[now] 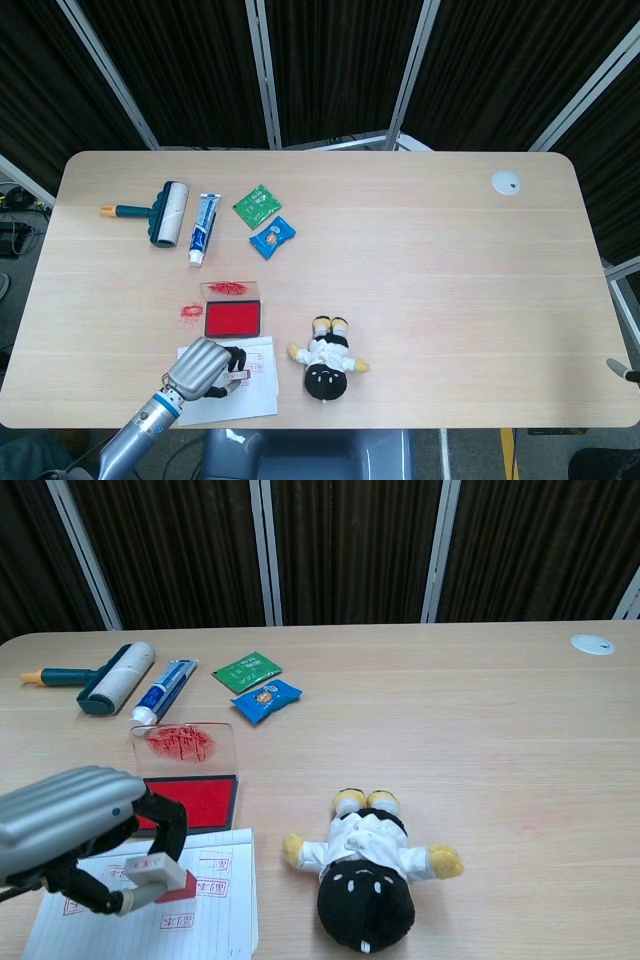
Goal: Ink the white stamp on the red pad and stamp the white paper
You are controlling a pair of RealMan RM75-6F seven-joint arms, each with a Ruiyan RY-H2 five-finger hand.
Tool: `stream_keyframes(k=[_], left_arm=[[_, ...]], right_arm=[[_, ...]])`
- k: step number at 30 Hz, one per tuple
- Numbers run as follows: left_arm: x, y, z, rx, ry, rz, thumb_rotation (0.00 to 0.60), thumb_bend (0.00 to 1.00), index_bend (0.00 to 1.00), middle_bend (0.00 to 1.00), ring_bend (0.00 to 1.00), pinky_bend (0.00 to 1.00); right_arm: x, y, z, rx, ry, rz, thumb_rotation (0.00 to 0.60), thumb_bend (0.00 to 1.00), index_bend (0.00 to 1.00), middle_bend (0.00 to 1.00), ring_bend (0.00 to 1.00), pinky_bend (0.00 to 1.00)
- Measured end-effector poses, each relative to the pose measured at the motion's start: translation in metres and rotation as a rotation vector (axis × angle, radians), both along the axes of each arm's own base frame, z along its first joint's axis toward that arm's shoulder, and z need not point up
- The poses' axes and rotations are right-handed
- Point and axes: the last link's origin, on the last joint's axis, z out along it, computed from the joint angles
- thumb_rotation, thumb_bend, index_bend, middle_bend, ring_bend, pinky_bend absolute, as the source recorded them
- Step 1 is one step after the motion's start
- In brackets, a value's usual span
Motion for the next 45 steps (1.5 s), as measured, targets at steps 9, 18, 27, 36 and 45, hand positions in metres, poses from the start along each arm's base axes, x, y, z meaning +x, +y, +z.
stream_keyframes(k=[9, 18, 27, 36, 45], left_arm=[[-0.007, 0.026, 0.036, 0.076, -0.065, 0.085, 0.600, 0.37, 0.57, 0.57, 0.85, 0.85], [-0.050, 0.062, 0.038, 0.109, -0.026, 0.262, 0.600, 0.37, 0.57, 0.56, 0.85, 0.85], [-0.078, 0.079, 0.033, 0.129, 0.009, 0.351, 0.600, 0.37, 0.56, 0.55, 0.85, 0.85], [-0.094, 0.085, 0.027, 0.128, 0.034, 0.394, 0.600, 0.37, 0.56, 0.55, 0.85, 0.85], [-0.104, 0.088, 0.022, 0.127, 0.060, 0.403, 0.600, 0.32, 0.52, 0.52, 0.85, 0.85]], right_arm=[[0.002, 0.001, 0.000, 0.001, 0.000, 0.007, 0.600, 0.00, 0.00, 0.00, 0.00, 0.00], [0.001, 0.001, -0.001, 0.005, 0.006, 0.002, 0.600, 0.00, 0.00, 0.00, 0.00, 0.00], [0.001, 0.000, -0.005, 0.013, 0.016, -0.004, 0.600, 0.00, 0.00, 0.00, 0.00, 0.00], [0.001, 0.000, -0.005, 0.014, 0.017, -0.006, 0.600, 0.00, 0.00, 0.00, 0.00, 0.00], [0.000, -0.001, -0.006, 0.017, 0.019, -0.008, 0.600, 0.00, 0.00, 0.00, 0.00, 0.00]])
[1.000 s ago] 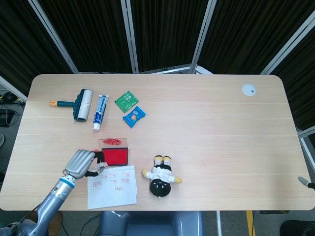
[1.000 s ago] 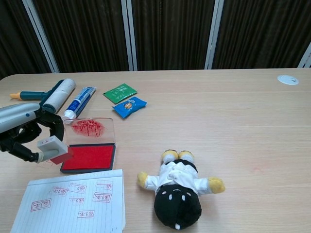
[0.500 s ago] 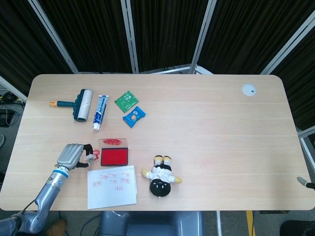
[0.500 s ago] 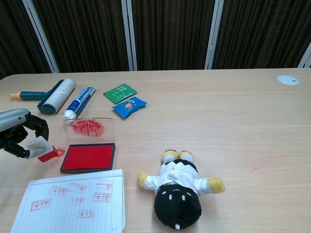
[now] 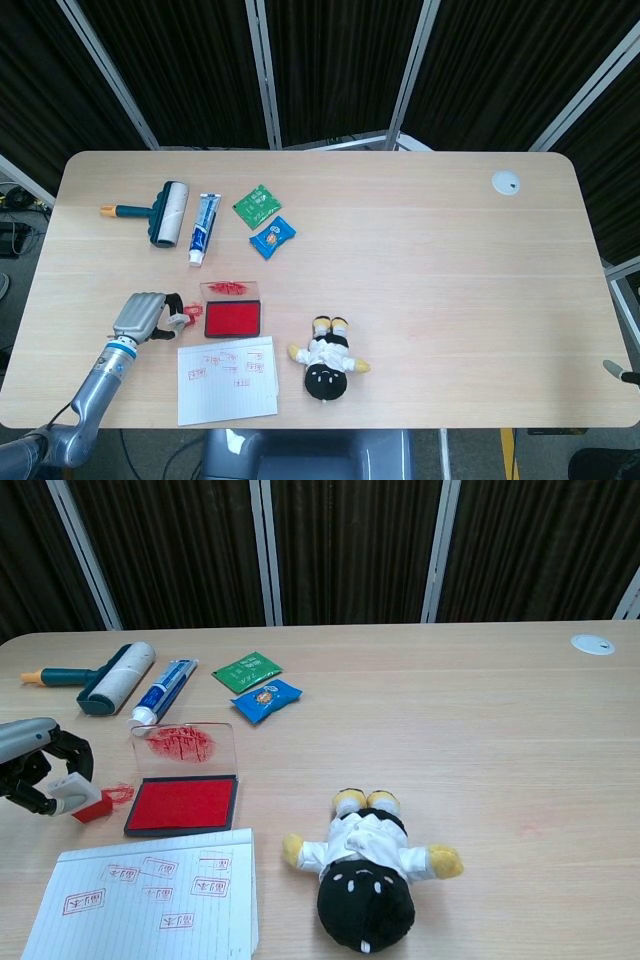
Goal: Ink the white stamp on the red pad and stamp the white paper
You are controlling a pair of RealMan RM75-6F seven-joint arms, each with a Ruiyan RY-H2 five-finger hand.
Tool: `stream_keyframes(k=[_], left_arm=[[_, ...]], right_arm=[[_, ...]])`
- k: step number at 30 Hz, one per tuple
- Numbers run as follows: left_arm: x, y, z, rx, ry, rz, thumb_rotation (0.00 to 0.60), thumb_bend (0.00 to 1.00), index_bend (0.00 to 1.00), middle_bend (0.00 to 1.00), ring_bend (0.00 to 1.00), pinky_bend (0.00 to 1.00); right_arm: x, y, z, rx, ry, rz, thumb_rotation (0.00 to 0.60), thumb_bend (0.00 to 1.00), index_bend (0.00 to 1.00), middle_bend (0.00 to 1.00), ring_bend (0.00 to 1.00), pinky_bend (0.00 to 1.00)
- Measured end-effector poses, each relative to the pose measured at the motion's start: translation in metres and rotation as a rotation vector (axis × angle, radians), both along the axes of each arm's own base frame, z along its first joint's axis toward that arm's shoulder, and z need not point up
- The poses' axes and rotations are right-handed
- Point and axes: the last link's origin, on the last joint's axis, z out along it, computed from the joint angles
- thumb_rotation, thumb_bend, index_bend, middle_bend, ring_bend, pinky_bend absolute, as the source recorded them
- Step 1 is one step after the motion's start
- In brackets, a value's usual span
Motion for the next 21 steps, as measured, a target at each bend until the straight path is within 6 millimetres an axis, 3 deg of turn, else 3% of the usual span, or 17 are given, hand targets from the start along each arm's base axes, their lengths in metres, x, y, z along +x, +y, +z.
stream_keyframes(k=[11, 16, 21], left_arm=[[-0.0005, -0.0006, -0.0017, -0.001, 0.011, -0.008, 0.600, 0.09, 0.45, 0.44, 0.85, 0.85], [0.0007, -0.0019, -0.0021, 0.000, 0.017, -0.018, 0.600, 0.04, 0.44, 0.41, 0.85, 0.85], [0.0020, -0.0031, -0.0008, 0.007, 0.023, -0.027, 0.600, 0.01, 0.38, 0.32, 0.83, 0.83]], right_arm=[[0.0003, 0.0001, 0.0000, 0.001, 0.000, -0.003, 0.600, 0.00, 0.00, 0.00, 0.00, 0.00], [0.0001, 0.0002, 0.0009, 0.000, -0.002, -0.003, 0.600, 0.00, 0.00, 0.00, 0.00, 0.00], [0.0000, 0.0002, 0.0014, 0.000, -0.005, -0.003, 0.600, 0.00, 0.00, 0.00, 0.00, 0.00]])
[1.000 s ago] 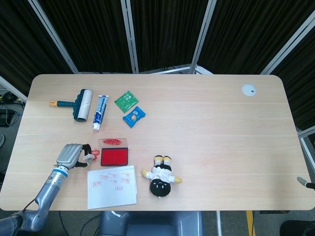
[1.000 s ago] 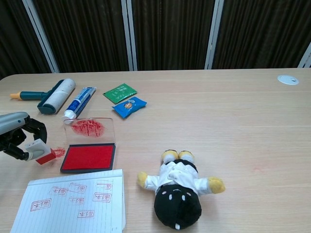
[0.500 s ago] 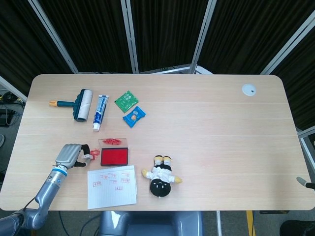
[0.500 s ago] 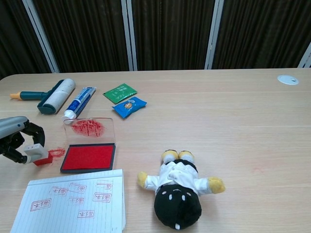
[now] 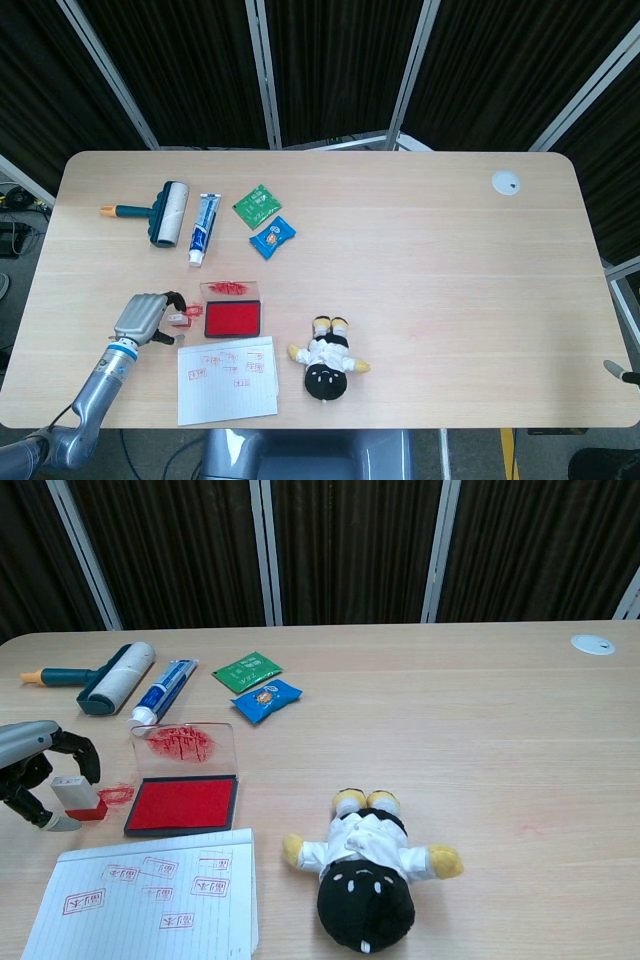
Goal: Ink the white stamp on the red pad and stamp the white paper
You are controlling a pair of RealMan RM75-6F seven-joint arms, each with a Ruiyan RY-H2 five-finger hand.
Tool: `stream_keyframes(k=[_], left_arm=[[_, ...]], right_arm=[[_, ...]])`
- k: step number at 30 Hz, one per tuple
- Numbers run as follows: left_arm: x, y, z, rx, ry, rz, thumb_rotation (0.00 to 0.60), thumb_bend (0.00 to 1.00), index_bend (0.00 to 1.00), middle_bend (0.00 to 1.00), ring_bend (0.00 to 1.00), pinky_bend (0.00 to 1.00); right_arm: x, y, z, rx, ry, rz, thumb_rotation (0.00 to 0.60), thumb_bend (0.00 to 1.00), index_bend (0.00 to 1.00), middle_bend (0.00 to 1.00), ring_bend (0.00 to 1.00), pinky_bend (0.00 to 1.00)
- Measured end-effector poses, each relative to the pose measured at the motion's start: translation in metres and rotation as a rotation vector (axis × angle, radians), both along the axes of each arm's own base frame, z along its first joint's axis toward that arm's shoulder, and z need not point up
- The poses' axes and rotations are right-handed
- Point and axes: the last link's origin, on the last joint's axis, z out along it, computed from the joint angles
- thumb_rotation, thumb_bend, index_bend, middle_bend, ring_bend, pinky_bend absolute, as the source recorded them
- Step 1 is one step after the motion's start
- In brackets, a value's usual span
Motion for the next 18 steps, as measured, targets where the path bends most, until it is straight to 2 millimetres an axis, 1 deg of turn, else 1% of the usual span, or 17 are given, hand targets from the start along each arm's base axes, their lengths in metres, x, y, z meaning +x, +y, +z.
stream_keyframes(k=[4, 6, 9, 10, 12, 14, 15, 16, 17, 18], left_arm=[[0.006, -0.003, 0.005, 0.018, -0.011, -0.018, 0.600, 0.00, 0.36, 0.27, 0.80, 0.82], [0.012, -0.006, 0.011, 0.036, -0.021, -0.040, 0.600, 0.00, 0.35, 0.26, 0.78, 0.81], [0.023, -0.012, 0.021, 0.062, -0.040, -0.076, 0.600, 0.00, 0.33, 0.22, 0.71, 0.76], [0.027, -0.014, 0.024, 0.069, -0.048, -0.088, 0.600, 0.00, 0.32, 0.20, 0.66, 0.71], [0.037, -0.019, 0.034, 0.088, -0.068, -0.115, 0.600, 0.00, 0.30, 0.15, 0.54, 0.58], [0.046, -0.026, 0.046, 0.111, -0.087, -0.142, 0.600, 0.00, 0.24, 0.08, 0.37, 0.35], [0.050, -0.029, 0.053, 0.123, -0.093, -0.153, 0.600, 0.00, 0.22, 0.05, 0.31, 0.27], [0.053, -0.032, 0.059, 0.138, -0.099, -0.165, 0.600, 0.00, 0.18, 0.02, 0.23, 0.16], [0.057, -0.036, 0.069, 0.162, -0.104, -0.180, 0.600, 0.00, 0.13, 0.00, 0.16, 0.09], [0.059, -0.039, 0.077, 0.181, -0.106, -0.190, 0.600, 0.00, 0.10, 0.00, 0.12, 0.05]], right_arm=[[0.001, 0.000, 0.000, 0.000, -0.007, 0.005, 0.600, 0.00, 0.00, 0.00, 0.00, 0.00], [0.002, 0.001, 0.001, 0.001, -0.012, 0.010, 0.600, 0.00, 0.00, 0.00, 0.00, 0.00], [0.004, 0.002, 0.002, -0.002, -0.018, 0.020, 0.600, 0.00, 0.00, 0.00, 0.00, 0.00], [0.005, 0.002, 0.003, -0.003, -0.020, 0.024, 0.600, 0.00, 0.00, 0.00, 0.00, 0.00], [0.007, 0.003, 0.003, -0.005, -0.026, 0.033, 0.600, 0.00, 0.00, 0.00, 0.00, 0.00], [0.008, 0.005, 0.004, -0.005, -0.032, 0.043, 0.600, 0.00, 0.00, 0.00, 0.00, 0.00], [0.009, 0.005, 0.004, -0.005, -0.034, 0.047, 0.600, 0.00, 0.00, 0.00, 0.00, 0.00], [0.010, 0.006, 0.005, -0.004, -0.036, 0.052, 0.600, 0.00, 0.00, 0.00, 0.00, 0.00], [0.011, 0.007, 0.005, -0.004, -0.038, 0.058, 0.600, 0.00, 0.00, 0.00, 0.00, 0.00], [0.011, 0.007, 0.005, -0.003, -0.038, 0.063, 0.600, 0.00, 0.00, 0.00, 0.00, 0.00]])
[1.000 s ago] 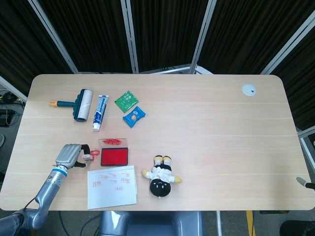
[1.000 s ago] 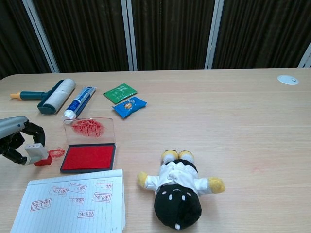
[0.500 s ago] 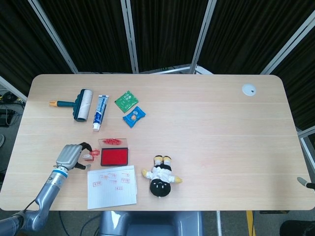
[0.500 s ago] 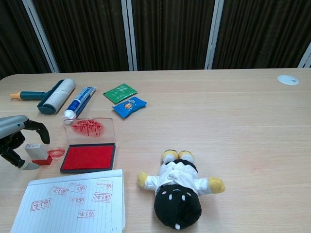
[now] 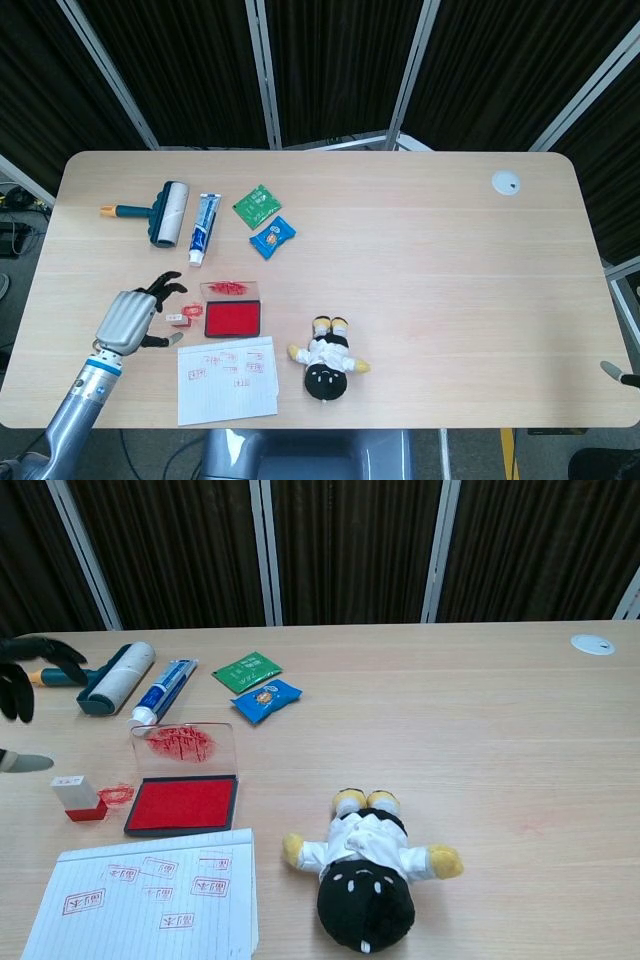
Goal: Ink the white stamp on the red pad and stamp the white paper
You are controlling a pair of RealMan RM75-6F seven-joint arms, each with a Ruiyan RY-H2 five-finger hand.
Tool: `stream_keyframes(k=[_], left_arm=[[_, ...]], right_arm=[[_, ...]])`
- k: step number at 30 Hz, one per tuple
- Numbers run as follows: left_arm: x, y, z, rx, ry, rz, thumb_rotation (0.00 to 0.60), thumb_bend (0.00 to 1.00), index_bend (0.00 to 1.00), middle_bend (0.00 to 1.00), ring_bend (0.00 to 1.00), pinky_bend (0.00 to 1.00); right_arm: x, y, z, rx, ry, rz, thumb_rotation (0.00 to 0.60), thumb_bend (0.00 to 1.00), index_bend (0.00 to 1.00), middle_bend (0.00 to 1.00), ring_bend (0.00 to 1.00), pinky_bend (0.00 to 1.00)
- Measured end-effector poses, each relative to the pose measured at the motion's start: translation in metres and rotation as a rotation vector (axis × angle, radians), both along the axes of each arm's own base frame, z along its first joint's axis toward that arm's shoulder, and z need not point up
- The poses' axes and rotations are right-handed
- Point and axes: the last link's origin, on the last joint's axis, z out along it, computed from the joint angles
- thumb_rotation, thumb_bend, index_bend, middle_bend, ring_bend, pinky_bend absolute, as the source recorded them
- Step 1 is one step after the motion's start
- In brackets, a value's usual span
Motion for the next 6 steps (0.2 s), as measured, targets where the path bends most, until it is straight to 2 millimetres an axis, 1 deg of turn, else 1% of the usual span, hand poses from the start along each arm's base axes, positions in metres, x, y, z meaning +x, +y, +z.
stream_keyframes(k=[2, 4, 6], left_arm=[[0.003, -0.009, 0.019, 0.045, -0.001, -0.019, 0.600, 0.00, 0.03, 0.00, 0.03, 0.00], [0.003, -0.016, 0.033, 0.081, 0.008, -0.031, 0.600, 0.00, 0.00, 0.00, 0.00, 0.00], [0.002, -0.026, 0.044, 0.117, 0.027, -0.043, 0.600, 0.00, 0.00, 0.00, 0.00, 0.00]], right_arm=[[0.002, 0.001, 0.000, 0.000, -0.002, 0.013, 0.600, 0.00, 0.00, 0.00, 0.00, 0.00], [0.003, 0.001, 0.000, 0.000, -0.004, 0.025, 0.600, 0.00, 0.00, 0.00, 0.00, 0.00], [0.006, 0.001, -0.001, -0.001, -0.006, 0.042, 0.600, 0.00, 0.00, 0.00, 0.00, 0.00]])
